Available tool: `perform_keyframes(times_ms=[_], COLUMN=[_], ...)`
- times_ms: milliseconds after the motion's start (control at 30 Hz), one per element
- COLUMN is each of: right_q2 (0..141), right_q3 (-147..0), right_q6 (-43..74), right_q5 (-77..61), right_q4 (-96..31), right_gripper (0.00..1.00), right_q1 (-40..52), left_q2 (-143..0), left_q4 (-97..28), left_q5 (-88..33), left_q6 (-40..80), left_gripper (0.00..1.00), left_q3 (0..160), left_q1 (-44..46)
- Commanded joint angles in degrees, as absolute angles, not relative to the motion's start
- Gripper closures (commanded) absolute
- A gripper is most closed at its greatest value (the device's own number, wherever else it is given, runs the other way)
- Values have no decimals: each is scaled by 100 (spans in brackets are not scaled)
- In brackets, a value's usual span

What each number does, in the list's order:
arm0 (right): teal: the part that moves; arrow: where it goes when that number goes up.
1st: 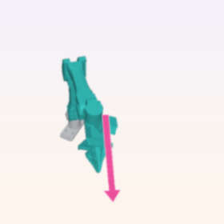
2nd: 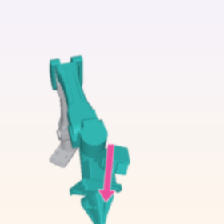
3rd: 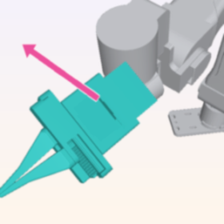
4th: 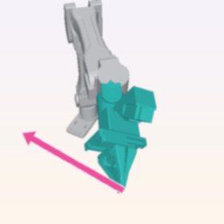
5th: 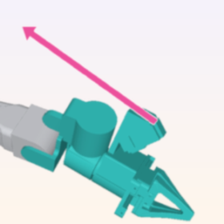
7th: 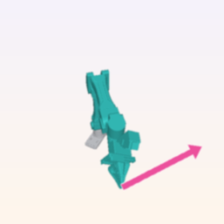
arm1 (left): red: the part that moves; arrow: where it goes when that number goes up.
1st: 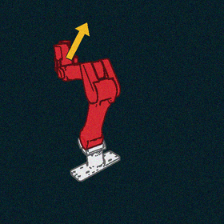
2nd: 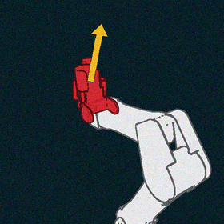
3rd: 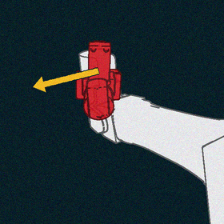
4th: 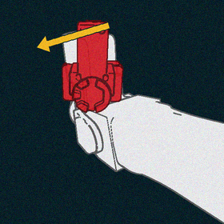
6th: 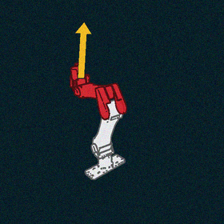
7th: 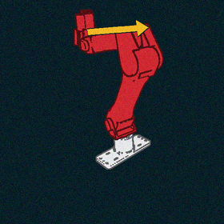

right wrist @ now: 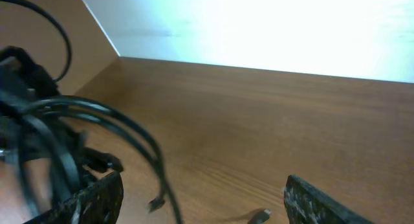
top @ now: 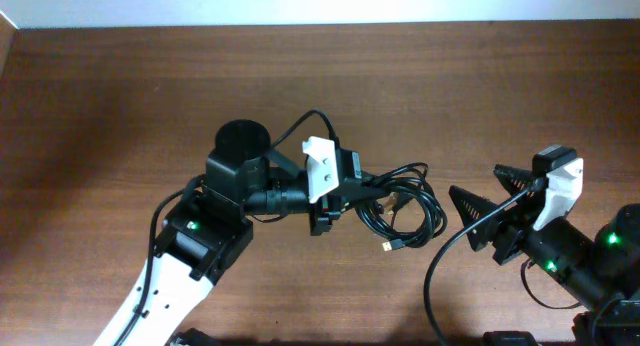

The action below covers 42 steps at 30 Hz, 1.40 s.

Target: Untangle cables

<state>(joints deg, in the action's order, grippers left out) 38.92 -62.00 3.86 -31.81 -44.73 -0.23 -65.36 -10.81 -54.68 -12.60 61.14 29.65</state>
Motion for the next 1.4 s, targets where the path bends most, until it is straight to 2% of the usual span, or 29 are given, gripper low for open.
perform_keyframes(times_ms=[0, 200, 467, 1100, 1367], right_q2=[3900, 3900, 3900, 3900, 3900], right_q3=[-6195, -6195, -6195, -6195, -6195], right_q6=[362, 362, 362, 362, 336], right_q5=[-3400, -4930, -4954, -5085, -5024], right_q4=[-4458, -4331, -4491, -4567, -4519], right_gripper=[22, 22, 21, 21, 21], right_q1=[-38, -38, -38, -38, -38], left_q2=[-6427, -6445, -6442, -6447, -6834], left_q4=[-727, -82, -58, -67, 287], left_q5=[-6237, -6206, -4851, -4751, -4753], left_q6=[-1376, -1343, -585, -340, -320], left_gripper=[100, 100, 100, 100, 100], left_q3=[6204, 6202, 6204, 6202, 6202], left_q1=[2853, 2952, 2945, 2974, 3658])
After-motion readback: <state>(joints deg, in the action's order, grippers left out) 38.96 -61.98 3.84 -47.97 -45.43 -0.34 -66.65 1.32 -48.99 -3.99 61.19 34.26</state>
